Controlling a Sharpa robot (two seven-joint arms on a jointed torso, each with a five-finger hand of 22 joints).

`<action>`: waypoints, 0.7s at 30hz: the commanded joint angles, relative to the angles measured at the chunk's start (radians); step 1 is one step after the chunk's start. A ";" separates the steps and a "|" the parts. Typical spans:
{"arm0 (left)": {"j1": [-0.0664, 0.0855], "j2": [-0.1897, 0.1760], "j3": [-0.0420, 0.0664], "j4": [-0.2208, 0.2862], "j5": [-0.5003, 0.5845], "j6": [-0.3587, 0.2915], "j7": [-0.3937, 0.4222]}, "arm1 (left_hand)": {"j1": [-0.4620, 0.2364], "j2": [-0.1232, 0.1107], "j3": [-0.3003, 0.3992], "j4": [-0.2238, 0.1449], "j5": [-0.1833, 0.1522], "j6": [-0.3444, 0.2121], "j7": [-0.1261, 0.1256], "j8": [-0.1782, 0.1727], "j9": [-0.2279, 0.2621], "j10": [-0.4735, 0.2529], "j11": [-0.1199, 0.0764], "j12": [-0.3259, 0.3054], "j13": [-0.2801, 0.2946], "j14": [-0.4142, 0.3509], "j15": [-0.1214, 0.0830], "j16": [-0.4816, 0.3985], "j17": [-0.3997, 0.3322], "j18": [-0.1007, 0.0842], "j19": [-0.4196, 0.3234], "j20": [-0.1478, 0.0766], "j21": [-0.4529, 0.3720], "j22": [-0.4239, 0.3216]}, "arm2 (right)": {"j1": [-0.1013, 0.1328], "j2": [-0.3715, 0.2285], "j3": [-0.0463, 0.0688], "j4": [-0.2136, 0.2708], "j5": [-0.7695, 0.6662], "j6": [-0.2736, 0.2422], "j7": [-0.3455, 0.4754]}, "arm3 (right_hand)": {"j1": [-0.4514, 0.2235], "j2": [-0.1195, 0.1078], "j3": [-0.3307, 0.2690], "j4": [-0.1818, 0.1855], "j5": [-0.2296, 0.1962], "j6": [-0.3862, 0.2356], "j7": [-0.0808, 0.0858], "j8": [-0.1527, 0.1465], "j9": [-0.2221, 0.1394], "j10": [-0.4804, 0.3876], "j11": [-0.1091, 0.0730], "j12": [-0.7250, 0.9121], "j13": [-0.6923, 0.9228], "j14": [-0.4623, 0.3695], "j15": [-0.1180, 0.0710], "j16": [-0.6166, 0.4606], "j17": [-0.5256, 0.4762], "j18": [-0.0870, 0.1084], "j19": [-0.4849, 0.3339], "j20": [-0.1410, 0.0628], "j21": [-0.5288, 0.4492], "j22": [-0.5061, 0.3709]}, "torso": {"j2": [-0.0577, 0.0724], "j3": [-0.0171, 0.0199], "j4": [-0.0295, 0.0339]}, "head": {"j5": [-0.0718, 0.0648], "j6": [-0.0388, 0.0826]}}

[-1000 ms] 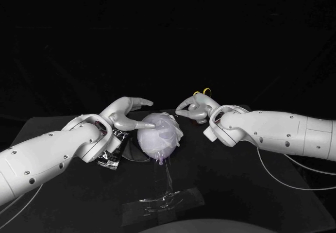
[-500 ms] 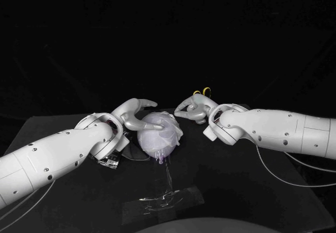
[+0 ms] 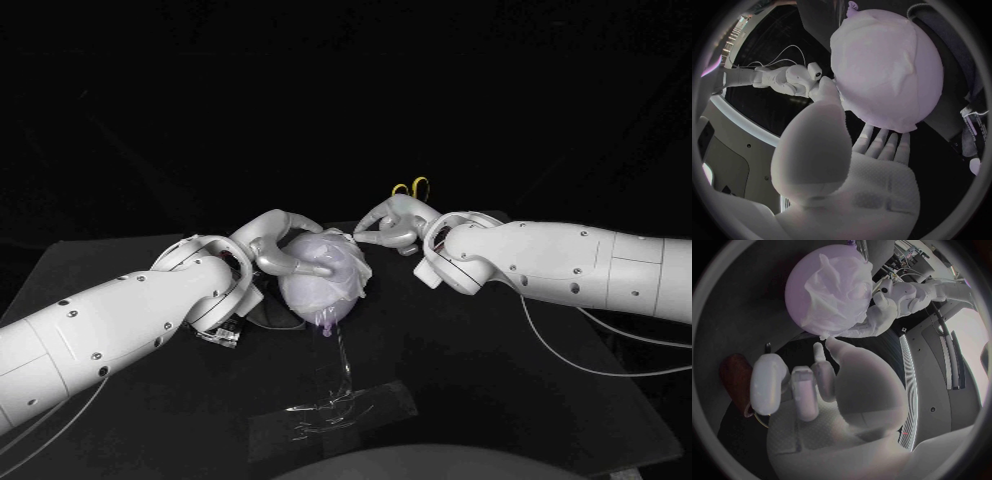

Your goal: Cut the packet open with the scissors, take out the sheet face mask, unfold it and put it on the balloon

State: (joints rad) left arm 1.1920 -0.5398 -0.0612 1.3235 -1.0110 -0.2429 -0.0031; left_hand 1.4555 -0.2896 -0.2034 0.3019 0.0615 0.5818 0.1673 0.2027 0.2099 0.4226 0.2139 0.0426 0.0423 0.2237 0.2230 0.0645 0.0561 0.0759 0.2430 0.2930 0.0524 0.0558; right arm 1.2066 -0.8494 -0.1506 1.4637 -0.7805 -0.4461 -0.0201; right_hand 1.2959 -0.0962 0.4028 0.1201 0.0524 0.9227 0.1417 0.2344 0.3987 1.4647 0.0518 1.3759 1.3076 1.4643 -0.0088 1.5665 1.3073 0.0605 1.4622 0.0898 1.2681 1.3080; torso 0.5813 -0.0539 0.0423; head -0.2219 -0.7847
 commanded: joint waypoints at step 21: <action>-0.002 -0.017 -0.004 0.000 -0.038 0.066 -0.031 | 0.026 0.032 0.028 0.000 -0.006 0.058 0.067 0.028 0.021 0.006 -0.006 0.000 0.001 0.010 -0.015 -0.005 0.004 -0.006 -0.008 -0.003 -0.006 -0.002 | -0.014 0.024 0.000 -0.023 0.036 0.076 0.009 | 0.009 0.020 0.001 -0.005 -0.004 0.027 -0.004 0.002 0.000 0.017 0.003 0.006 0.156 0.106 -0.002 0.004 0.264 -0.006 0.013 0.001 -0.002 0.190 | 0.000 0.0003 -0.0001 | 0.008 -0.001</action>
State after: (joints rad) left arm 1.1935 -0.5563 -0.0623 1.3227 -1.0399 -0.2093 -0.0215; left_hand 1.4791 -0.2660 -0.1788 0.3022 0.0614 0.6344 0.1786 0.2265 0.2296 0.4240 0.2123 0.0426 0.0425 0.2325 0.2144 0.0645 0.0588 0.0759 0.2394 0.2894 0.0525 0.0548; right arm 1.1942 -0.8273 -0.1513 1.4400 -0.7473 -0.3980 -0.0203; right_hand 1.3021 -0.0900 0.4008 0.1221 0.0524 0.9392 0.1400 0.2345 0.3973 1.4667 0.0540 1.3756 1.3081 1.4643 -0.0088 1.5673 1.3081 0.0603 1.4605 0.0908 1.2680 1.3079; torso 0.5812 -0.0539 0.0425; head -0.2144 -0.7859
